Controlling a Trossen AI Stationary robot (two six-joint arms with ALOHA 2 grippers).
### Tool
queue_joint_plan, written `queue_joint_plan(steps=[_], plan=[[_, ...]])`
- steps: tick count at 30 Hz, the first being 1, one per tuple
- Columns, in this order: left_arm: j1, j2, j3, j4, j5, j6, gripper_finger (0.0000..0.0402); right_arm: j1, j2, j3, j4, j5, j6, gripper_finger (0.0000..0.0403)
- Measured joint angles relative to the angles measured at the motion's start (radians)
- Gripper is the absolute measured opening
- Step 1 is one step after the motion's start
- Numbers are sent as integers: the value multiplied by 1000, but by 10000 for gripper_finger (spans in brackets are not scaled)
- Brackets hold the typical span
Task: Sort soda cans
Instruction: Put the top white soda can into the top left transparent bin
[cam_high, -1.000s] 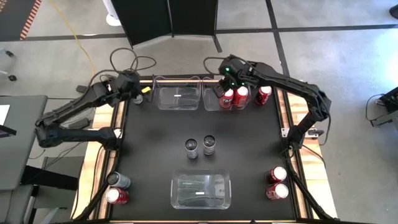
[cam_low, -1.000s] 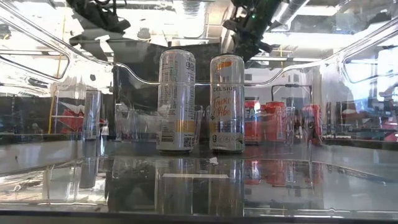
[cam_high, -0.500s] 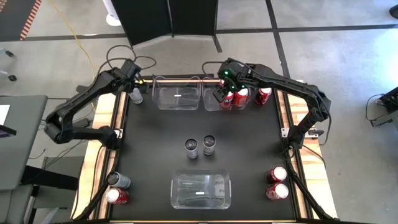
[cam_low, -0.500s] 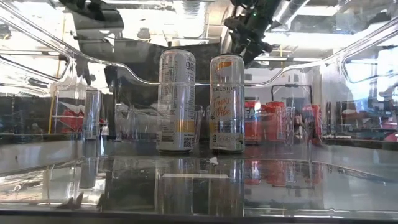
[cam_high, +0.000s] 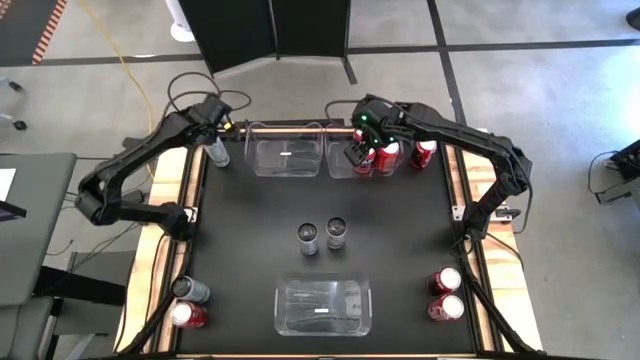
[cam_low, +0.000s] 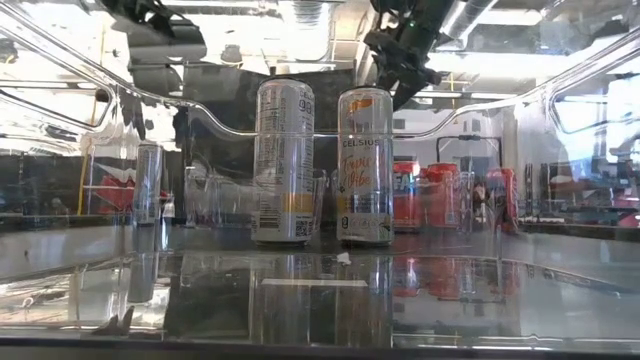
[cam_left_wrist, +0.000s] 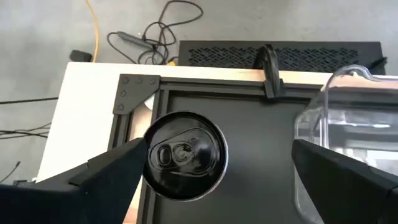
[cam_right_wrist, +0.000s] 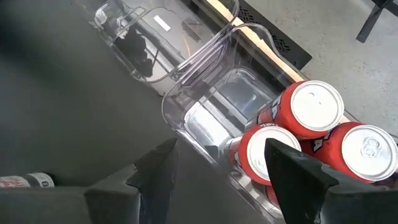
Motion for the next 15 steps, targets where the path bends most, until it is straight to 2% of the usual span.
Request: queue_joint_plan(steps=[9, 15], plan=[[-21, 51, 0, -12, -99, -40, 399, -25, 0, 0, -23, -2, -48, 256], [-28, 67, -5, -25, -131, -32, 399, -58, 0, 0, -35, -3, -85, 256]])
